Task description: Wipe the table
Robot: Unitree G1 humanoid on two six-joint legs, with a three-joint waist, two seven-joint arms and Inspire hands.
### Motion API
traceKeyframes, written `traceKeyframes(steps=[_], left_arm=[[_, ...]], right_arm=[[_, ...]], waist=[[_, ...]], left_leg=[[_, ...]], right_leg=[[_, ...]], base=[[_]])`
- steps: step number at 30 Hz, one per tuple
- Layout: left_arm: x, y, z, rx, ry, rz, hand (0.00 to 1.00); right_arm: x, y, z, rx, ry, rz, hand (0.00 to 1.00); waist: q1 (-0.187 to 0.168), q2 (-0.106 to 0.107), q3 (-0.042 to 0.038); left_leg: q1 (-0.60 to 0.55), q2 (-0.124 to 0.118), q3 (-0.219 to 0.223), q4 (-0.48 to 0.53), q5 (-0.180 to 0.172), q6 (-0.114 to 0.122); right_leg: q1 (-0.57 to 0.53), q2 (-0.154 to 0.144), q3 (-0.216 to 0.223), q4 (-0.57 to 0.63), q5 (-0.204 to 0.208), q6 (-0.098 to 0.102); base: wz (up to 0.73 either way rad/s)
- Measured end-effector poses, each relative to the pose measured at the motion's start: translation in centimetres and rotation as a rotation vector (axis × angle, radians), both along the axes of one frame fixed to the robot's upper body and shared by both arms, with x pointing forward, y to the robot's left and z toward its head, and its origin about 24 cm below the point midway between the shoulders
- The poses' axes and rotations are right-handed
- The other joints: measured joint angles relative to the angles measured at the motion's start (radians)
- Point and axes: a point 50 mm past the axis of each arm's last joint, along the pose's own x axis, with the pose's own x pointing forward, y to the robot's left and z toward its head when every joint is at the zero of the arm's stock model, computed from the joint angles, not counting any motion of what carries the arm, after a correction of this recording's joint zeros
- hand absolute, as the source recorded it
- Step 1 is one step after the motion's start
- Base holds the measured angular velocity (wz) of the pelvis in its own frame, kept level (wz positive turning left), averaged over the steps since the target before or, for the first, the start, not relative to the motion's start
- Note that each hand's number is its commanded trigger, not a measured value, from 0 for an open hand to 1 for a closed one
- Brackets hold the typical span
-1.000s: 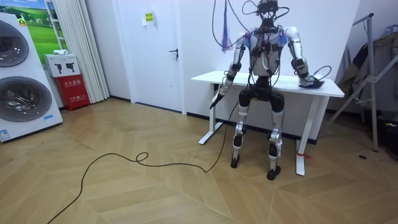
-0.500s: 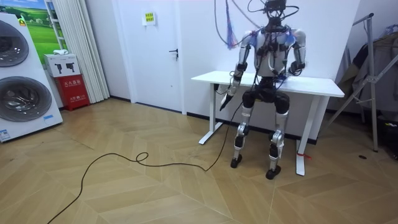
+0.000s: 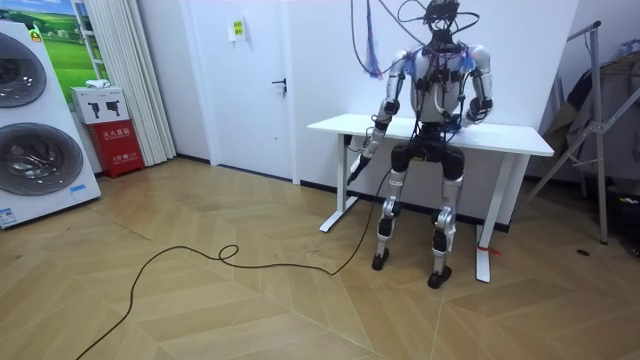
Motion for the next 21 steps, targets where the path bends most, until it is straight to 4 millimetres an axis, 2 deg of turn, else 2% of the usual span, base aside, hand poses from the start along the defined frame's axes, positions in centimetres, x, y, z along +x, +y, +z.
traceKeyframes(steps=[1,4,8,12,16,18,21], left_arm=[[0.4,0.2,0.1,0.008,-0.015,-0.002,0.0],[1.8,0.5,0.4,0.028,-0.059,-0.034,0.0],[3.8,0.0,0.5,0.028,-0.137,-0.051,0.0],[4.1,-1.4,0.2,0.001,-0.153,-0.065,0.0],[2.9,-2.2,-0.2,-0.02,-0.136,-0.023,0.0],[2.9,-2.4,-0.2,-0.024,-0.14,-0.005,0.0],[3.0,-2.6,-0.3,-0.028,-0.142,-0.01,0.0]], right_arm=[[-1.1,-1.7,-0.2,-0.012,-0.006,-0.074,1.0],[-3.1,-4.7,-0.5,-0.049,-0.02,-0.212,1.0],[-3.2,-5.1,-0.8,-0.047,-0.007,-0.257,0.99],[-1.6,-3.9,-0.6,-0.017,0.0,-0.26,0.0],[0.8,-1.1,0.0,-0.011,0.038,-0.128,0.0],[1.6,0.2,0.2,-0.027,0.049,-0.053,0.0],[2.6,1.7,0.7,-0.029,0.063,0.027,0.0]], waist=[[-0.017,0.003,-0.0038],[-0.042,0.011,-0.0087],[-0.039,0.013,-0.009],[-0.017,0.013,-0.0082],[-0.003,0.012,-0.0039],[0.014,0.011,-0.0025],[0.017,0.006,0.0012]], left_leg=[[0.002,-0.002,0.006,0.001,0.0,0.001],[0.004,-0.002,0.032,0.008,-0.002,0.005],[0.015,-0.002,0.036,0.007,-0.004,0.005],[0.018,0.004,0.046,0.008,-0.006,-0.001],[0.012,0.005,0.038,0.008,-0.006,-0.003],[0.01,0.005,0.038,0.008,-0.006,-0.003],[0.005,0.005,0.036,0.008,-0.006,-0.003]], right_leg=[[0.003,-0.004,0.002,0.004,0.0,0.0],[0.005,-0.01,0.005,0.015,-0.002,0.004],[0.012,-0.009,0.012,0.018,-0.002,0.003],[0.0,-0.006,0.023,0.033,0.002,-0.004],[-0.015,-0.002,0.031,0.04,0.005,-0.008],[-0.024,0.0,0.037,0.046,0.005,-0.008],[-0.03,0.0,0.039,0.047,0.006,-0.009]], base=[[0.0],[-0.02],[-0.04],[-0.1],[-0.08],[-0.09],[-0.02]])
